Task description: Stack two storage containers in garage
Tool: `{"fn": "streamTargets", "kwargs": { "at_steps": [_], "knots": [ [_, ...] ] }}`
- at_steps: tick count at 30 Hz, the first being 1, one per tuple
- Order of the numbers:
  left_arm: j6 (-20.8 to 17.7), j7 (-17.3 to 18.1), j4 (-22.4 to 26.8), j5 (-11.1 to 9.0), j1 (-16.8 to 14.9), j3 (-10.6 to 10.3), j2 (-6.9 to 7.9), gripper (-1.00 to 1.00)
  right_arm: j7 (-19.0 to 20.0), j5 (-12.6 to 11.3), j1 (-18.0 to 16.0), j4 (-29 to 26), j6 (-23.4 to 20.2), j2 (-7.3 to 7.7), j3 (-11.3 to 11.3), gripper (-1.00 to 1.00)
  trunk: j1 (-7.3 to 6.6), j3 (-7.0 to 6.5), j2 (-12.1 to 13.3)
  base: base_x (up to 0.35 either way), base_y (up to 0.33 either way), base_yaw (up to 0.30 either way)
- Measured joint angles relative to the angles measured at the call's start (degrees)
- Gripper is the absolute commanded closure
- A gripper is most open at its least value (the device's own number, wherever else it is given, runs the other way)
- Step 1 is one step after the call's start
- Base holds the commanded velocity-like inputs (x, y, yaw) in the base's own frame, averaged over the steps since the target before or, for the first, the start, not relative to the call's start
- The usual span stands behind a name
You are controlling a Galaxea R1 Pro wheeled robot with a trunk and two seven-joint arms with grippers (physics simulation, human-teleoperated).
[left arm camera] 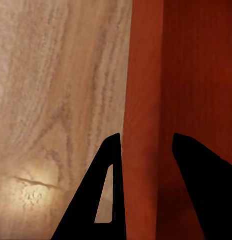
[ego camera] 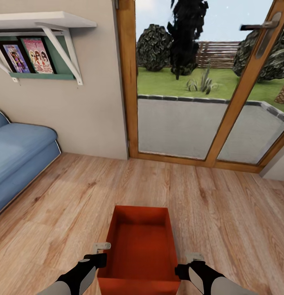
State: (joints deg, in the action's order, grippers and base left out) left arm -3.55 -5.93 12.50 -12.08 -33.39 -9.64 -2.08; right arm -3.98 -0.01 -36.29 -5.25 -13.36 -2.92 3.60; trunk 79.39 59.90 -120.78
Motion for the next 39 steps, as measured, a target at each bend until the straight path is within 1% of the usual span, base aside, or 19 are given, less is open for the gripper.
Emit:
{"fn": "streamTargets", "kwargs": {
  "at_steps": [15, 31, 39],
  "knots": [
    [0.01, 0.11, -0.01, -0.36, 0.01, -0.17, -0.18, 1.00, 0.09, -0.26, -0.01, -0.01, -0.02, -0.83, 0.10, 1.00, -3.29, -2.69, 6.02, 0.000, 0.000, 0.000],
    [0.02, 0.17, -0.02, -0.51, 0.01, -0.23, -0.02, 1.00, 0.09, -0.25, -0.01, -0.01, -0.07, -1.04, 0.06, 1.00, -6.81, -5.56, 12.43, 0.000, 0.000, 0.000],
    [0.03, 0.30, 0.01, -0.26, 0.00, 0.03, -0.02, 1.00, 0.97, -0.34, -0.02, -0.14, 0.00, -0.77, 0.01, 1.00, -8.57, -7.00, 15.64, 0.000, 0.000, 0.000]
  ]
}}
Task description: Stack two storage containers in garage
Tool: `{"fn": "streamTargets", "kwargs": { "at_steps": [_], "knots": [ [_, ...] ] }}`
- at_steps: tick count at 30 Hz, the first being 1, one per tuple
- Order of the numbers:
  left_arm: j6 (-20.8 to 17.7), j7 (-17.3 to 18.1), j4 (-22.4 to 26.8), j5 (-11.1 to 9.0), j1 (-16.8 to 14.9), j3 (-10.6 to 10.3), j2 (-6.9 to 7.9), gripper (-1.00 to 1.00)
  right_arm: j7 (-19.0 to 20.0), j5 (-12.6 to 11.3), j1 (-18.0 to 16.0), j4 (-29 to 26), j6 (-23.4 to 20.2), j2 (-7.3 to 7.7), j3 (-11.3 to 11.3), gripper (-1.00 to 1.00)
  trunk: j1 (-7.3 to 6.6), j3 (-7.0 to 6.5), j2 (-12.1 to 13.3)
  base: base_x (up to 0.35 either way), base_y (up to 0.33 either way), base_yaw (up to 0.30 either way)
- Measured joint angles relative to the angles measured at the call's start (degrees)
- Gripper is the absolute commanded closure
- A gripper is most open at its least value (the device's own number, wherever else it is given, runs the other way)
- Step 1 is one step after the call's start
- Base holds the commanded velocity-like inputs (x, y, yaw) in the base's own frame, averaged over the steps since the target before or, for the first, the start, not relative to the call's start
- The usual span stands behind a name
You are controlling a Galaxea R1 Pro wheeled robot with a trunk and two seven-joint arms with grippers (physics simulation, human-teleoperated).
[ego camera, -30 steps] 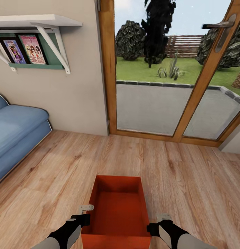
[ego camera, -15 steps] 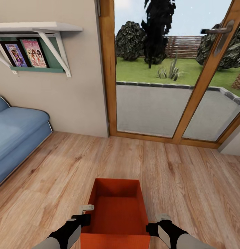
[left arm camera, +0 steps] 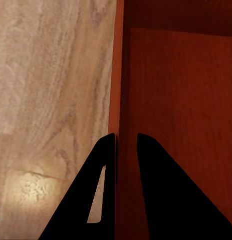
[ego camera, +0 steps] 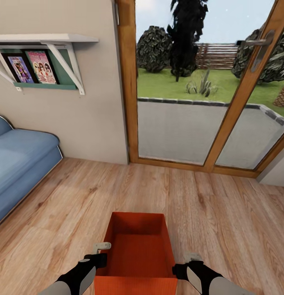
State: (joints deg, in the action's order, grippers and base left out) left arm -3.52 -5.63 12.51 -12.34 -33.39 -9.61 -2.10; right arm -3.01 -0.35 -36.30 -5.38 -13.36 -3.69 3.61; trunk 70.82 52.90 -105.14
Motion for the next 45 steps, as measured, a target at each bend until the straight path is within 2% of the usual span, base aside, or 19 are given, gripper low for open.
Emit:
{"fn": "streamTargets", "kwargs": {
  "at_steps": [24, 27, 28, 32, 45],
  "knots": [
    [0.00, 0.00, -0.01, -0.05, 0.00, -0.05, 0.00, 1.00, 0.30, -0.01, 0.02, -0.04, 0.01, 0.10, -0.55, 1.00, -5.27, -4.31, 9.63, 0.000, 0.000, 0.000],
    [0.00, -0.07, 0.00, 0.39, -0.01, 0.24, 0.04, 1.00, 1.64, 0.69, 0.01, -0.03, 0.00, 0.25, -0.94, 1.00, -5.93, -4.85, 10.83, 0.000, 0.000, 0.000],
    [0.00, -0.10, -0.02, 0.58, -0.01, 0.26, 0.04, 1.00, 3.13, 0.78, 0.01, -0.06, -0.01, 0.30, -0.96, 1.00, -6.15, -5.03, 11.23, 0.000, 0.000, 0.000],
    [0.00, -0.06, -0.01, 0.37, 0.00, 0.14, 0.03, 1.00, 5.74, 0.70, 0.00, -0.11, -0.01, 0.49, -0.85, 1.00, -7.03, -5.74, 12.84, 0.000, 0.000, 0.000],
    [0.03, -0.04, -0.01, 0.37, 0.00, 0.12, 0.03, 1.00, 7.59, 0.59, 0.00, -0.11, -0.01, 0.65, -0.80, 1.00, -9.89, -8.08, 18.05, 0.000, 0.000, 0.000]
  ]
}}
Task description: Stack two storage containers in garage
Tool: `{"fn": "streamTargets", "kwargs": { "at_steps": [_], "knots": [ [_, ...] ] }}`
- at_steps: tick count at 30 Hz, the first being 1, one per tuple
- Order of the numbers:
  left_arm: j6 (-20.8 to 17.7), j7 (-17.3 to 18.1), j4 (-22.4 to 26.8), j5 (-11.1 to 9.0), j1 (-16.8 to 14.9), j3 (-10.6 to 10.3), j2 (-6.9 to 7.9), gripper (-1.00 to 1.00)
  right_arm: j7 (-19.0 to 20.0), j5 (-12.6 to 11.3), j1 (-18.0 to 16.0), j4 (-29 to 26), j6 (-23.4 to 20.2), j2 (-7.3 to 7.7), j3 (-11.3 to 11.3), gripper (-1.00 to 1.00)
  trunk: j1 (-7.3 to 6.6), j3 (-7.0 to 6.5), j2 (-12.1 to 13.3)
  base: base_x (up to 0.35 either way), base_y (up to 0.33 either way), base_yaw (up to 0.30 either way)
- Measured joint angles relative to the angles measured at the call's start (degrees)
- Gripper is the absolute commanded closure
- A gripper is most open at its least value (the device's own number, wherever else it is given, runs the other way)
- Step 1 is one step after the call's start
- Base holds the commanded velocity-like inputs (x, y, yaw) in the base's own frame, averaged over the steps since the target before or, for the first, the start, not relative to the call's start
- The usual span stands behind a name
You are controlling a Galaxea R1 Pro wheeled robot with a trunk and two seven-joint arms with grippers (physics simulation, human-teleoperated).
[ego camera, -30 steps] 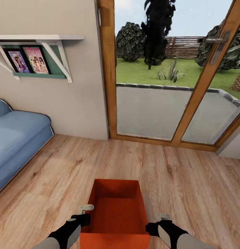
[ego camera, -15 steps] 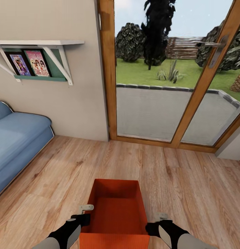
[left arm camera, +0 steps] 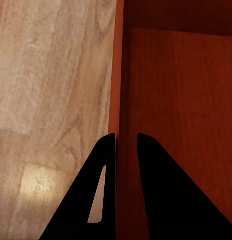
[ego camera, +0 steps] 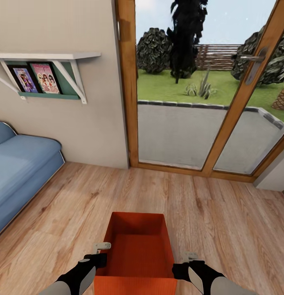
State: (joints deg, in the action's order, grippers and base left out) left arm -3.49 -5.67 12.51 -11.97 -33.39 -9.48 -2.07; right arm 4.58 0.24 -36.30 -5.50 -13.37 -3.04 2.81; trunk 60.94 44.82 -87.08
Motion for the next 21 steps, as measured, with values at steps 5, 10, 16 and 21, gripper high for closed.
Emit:
{"fn": "streamTargets", "kwargs": {
  "at_steps": [5, 10, 16, 21],
  "knots": [
    [0.01, 0.01, 0.00, -0.04, 0.00, -0.03, 0.00, 1.00, 1.13, 0.00, 0.00, -0.02, 0.00, 0.08, 0.00, 1.00, -1.10, -0.90, 2.01, 0.000, 0.000, 0.000],
    [-0.01, 0.02, -0.01, -0.07, 0.00, -0.05, 0.00, 1.00, 2.26, -0.04, 0.01, -0.02, 0.00, 0.15, 0.05, 1.00, -2.20, -1.80, 4.01, 0.000, 0.000, 0.000],
    [0.03, 0.01, -0.01, -0.11, 0.00, -0.09, -0.01, 1.00, 2.54, -0.10, 0.01, -0.02, -0.01, 0.15, 0.05, 1.00, -3.52, -2.87, 6.42, 0.000, 0.000, 0.000],
    [0.02, 0.01, -0.01, -0.13, 0.00, -0.10, -0.01, 1.00, 2.58, -0.10, 0.01, -0.02, -0.01, 0.14, 0.08, 1.00, -4.61, -3.77, 8.42, 0.000, 0.000, 0.000]
  ]
}}
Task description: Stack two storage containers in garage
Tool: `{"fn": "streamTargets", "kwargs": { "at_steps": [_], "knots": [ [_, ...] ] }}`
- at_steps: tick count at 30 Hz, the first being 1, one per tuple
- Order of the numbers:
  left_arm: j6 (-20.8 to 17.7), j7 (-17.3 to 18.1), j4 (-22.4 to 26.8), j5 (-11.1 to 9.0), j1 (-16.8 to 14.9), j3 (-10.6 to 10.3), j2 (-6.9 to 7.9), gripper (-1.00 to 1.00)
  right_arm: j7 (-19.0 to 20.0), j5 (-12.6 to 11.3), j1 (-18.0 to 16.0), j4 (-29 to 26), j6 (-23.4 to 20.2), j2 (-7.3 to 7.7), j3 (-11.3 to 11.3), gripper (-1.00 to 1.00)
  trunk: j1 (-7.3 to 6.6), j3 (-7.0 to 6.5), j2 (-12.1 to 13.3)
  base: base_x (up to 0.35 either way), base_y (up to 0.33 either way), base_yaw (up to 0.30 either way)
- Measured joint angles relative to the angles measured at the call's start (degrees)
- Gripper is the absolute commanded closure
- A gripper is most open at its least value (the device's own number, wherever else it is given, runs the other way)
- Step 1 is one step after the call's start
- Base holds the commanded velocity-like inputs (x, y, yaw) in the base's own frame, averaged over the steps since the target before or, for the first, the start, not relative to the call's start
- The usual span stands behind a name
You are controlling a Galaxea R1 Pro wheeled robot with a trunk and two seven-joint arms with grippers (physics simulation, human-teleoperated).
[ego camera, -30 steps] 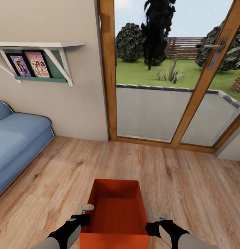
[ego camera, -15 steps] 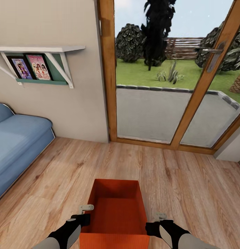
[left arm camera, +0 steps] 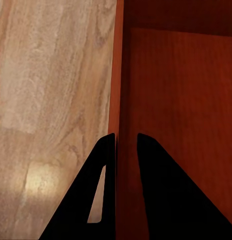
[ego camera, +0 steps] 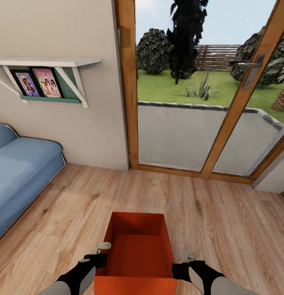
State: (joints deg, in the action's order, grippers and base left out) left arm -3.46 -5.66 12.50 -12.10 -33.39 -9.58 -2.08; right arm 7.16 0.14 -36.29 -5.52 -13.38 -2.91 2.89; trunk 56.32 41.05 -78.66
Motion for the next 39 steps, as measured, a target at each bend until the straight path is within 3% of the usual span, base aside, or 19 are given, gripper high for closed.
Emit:
{"fn": "streamTargets", "kwargs": {
  "at_steps": [31, 39],
  "knots": [
    [0.02, -0.04, 0.01, -0.04, 0.00, -0.11, -0.08, 1.00, 2.39, 0.49, 0.00, -0.01, 0.04, 0.09, -0.12, 1.00, -6.81, -5.57, 12.44, 0.000, 0.000, 0.000],
    [0.01, -0.04, 0.03, 0.01, -0.01, -0.15, -0.05, 1.00, 2.95, 1.62, 0.01, -0.01, 0.13, 0.13, 0.12, 1.00, -8.57, -7.00, 15.65, 0.000, 0.000, 0.000]
  ]
}}
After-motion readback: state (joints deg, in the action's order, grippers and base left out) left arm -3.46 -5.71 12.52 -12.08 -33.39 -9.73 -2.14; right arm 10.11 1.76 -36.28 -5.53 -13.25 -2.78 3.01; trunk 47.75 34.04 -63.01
